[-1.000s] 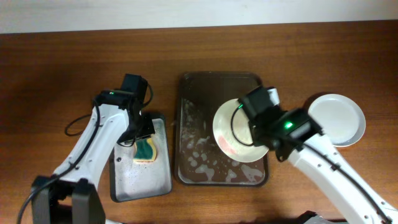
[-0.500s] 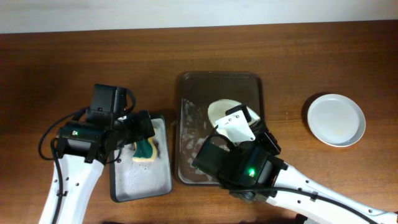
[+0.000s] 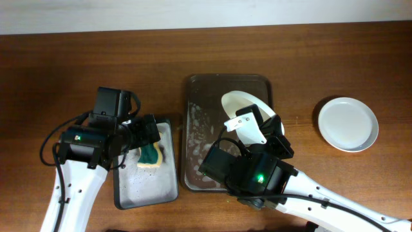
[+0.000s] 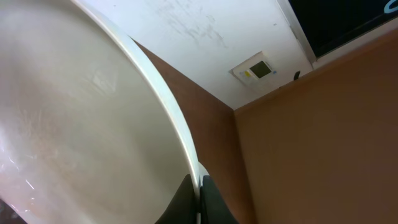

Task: Clean dirty plates on tray and stack at the side
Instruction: 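Lift the white plate off the brown tray with the right gripper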

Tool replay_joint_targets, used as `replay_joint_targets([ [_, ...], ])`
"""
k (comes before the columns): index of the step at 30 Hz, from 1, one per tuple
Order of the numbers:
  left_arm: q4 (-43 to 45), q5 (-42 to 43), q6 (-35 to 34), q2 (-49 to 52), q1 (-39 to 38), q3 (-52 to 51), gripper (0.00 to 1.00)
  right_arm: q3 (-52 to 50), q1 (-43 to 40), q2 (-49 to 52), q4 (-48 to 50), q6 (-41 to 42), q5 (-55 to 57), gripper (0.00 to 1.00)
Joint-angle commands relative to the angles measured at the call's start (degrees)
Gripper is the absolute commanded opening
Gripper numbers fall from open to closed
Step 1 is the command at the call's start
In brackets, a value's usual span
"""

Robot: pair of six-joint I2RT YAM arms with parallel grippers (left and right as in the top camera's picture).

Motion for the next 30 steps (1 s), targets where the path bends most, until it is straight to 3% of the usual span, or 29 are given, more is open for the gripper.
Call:
replay_joint_targets([
  [1,-0.1,0.0,0.3,-0.5,0.2,0.5,1.0,-0.2,0.5,-1.2,0.3,1.0,2.6,0.04],
  [14,-0.1,0.0,0.3,-0.5,0.2,0.5,0.99,-0.2,-1.0,-1.2,4.6,-1.2,2.5,0.04],
  [17,-0.1,0.0,0.3,-0.5,0.2,0.5,1.0,-0.2,-1.3,-1.2,6.6,-11.5,-0.2,0.04],
  [18,-0.1,0.0,0.3,-0.5,0.2,0.5,0.99,-0.2,-2.3,-1.2,6.9,-8.2,2.3,0.04],
  [20,-0.1,0.0,0.3,-0.5,0.2,0.5,0.99,-0.2,-1.7,-1.1,9.2,-13.6,-1.6,0.04],
  [22,-0.1,0.0,0.3,-0.5,0.2,0.5,0.99,-0.1,-2.9,-1.2,9.0,-10.6,2.5,0.04],
  [24,-0.1,0.0,0.3,-0.5,0.2,0.5,0.99,-0.1,-2.2,-1.2,9.9,-16.1,-0.1,0.04],
  [26,-0.1,0.0,0.3,-0.5,0.2,0.5,1.0,0.0,-3.0,-1.2,10.2,-11.8,4.9,0.04],
  [28,-0.1,0.0,0.3,-0.5,0.2,0.5,1.0,0.0,-2.5,-1.2,11.3,-15.9,0.9,0.04],
  [30,-0.1,0.0,0.3,-0.5,0.2,0.5,1.0,0.0,-3.0,-1.2,11.5,-12.4,0.9,0.04],
])
